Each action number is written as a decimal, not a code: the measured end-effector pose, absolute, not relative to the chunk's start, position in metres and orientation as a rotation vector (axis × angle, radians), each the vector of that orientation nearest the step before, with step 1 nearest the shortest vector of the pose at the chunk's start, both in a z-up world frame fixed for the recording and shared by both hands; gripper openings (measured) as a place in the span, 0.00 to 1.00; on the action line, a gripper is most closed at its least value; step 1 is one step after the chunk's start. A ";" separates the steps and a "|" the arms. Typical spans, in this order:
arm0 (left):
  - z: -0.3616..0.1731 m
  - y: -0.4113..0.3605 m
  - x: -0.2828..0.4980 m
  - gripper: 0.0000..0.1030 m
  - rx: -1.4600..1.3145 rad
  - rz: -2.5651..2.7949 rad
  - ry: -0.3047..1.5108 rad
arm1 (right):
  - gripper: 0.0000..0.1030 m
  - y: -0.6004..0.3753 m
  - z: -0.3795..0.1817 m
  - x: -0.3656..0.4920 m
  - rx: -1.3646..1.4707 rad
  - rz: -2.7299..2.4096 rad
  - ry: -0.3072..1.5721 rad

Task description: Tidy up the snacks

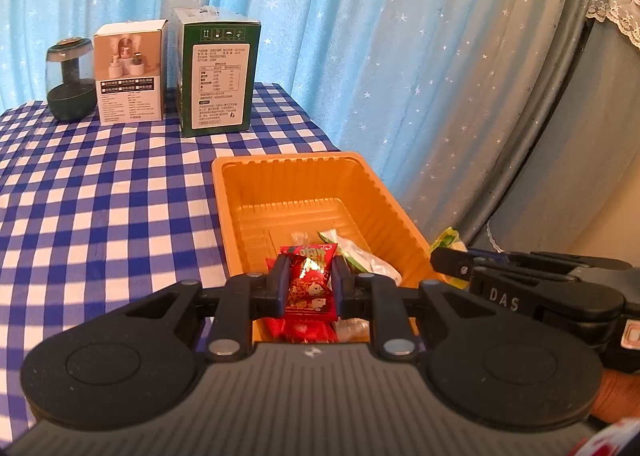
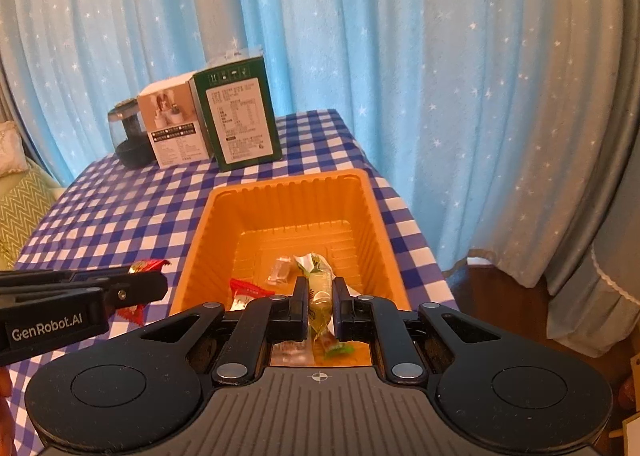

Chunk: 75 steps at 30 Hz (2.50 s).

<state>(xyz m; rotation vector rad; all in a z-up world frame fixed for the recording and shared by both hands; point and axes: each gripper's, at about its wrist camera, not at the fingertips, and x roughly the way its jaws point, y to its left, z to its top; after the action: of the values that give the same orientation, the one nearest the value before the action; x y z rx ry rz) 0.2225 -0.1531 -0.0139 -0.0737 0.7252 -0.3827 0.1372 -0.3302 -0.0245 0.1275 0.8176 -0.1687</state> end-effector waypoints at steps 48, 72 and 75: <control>-0.044 -0.127 0.282 0.39 -0.055 -0.292 0.737 | 0.11 -0.351 -0.059 0.226 0.170 -0.115 0.867; -0.040 -0.104 0.230 0.96 -0.043 -0.234 0.719 | 0.69 -0.358 -0.039 0.188 0.236 -0.162 0.857; -0.031 -0.101 0.214 1.00 -0.056 -0.242 0.699 | 0.76 -0.350 -0.026 0.167 0.226 -0.170 0.855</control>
<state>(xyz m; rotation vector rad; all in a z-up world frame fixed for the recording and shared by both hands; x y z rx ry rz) 0.2137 -0.1010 -0.0308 -0.0561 0.6986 -0.2421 0.1669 -0.3502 -0.0258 0.2264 0.8554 -0.1697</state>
